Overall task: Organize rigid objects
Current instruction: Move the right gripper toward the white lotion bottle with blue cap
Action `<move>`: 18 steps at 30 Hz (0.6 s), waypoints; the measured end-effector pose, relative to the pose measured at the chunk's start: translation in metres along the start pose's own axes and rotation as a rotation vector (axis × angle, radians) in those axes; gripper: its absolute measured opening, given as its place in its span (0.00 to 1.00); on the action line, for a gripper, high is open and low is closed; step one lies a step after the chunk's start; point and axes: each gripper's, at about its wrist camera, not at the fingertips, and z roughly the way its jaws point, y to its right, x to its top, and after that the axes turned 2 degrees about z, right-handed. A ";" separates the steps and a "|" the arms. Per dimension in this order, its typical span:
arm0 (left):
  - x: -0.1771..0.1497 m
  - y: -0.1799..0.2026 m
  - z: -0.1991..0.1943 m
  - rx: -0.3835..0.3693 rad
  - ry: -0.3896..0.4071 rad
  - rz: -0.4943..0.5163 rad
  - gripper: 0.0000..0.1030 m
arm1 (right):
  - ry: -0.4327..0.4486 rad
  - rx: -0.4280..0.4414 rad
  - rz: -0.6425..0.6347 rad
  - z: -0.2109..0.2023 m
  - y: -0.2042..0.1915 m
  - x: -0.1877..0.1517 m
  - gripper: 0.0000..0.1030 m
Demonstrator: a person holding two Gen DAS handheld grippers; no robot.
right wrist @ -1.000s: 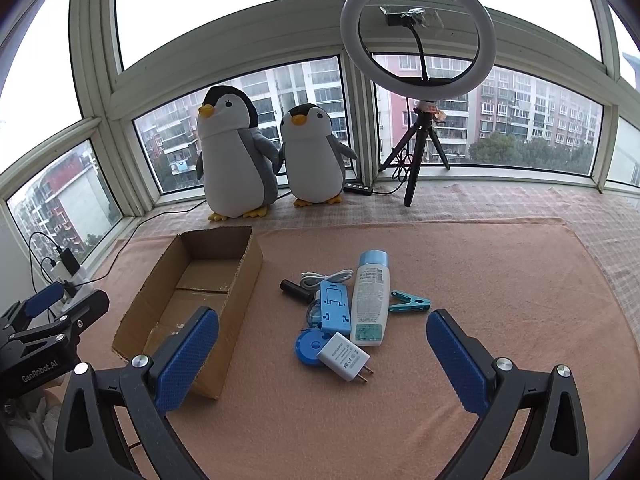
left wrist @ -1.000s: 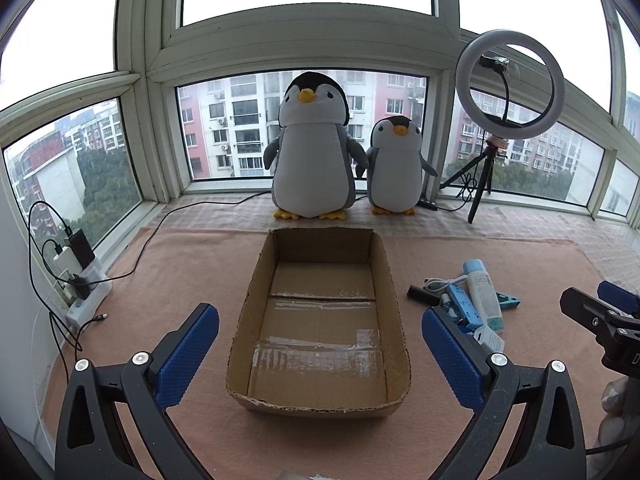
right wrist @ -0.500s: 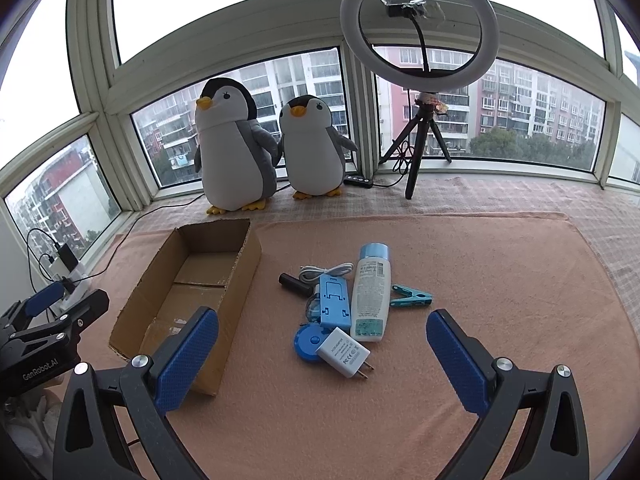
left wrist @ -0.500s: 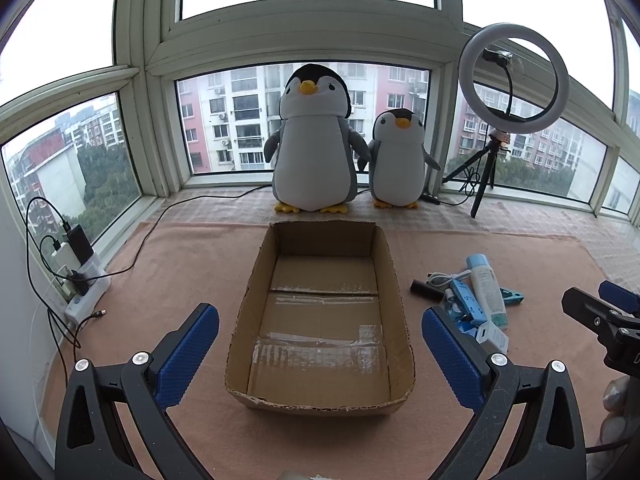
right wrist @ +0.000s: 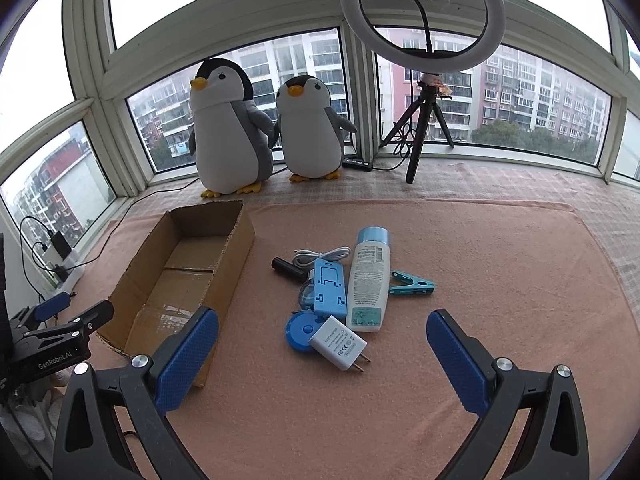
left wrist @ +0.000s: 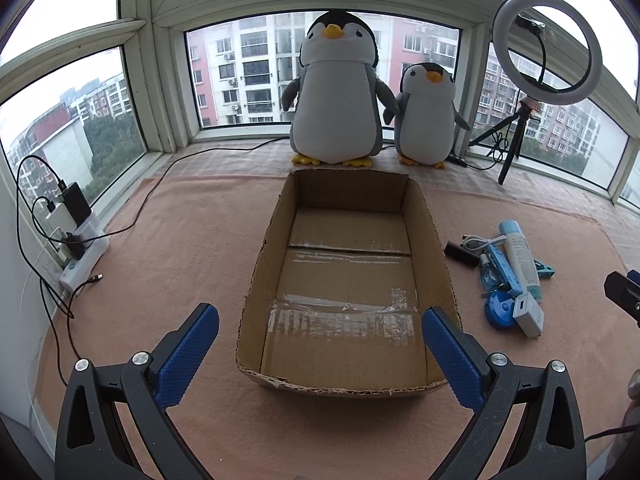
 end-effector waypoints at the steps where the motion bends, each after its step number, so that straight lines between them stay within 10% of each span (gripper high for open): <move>1: -0.001 -0.002 0.002 0.005 -0.002 0.000 0.99 | -0.003 -0.001 -0.001 0.002 0.000 0.000 1.00; 18: -0.021 -0.032 0.076 0.021 -0.170 -0.063 0.89 | -0.074 -0.039 0.024 0.034 0.022 -0.007 1.00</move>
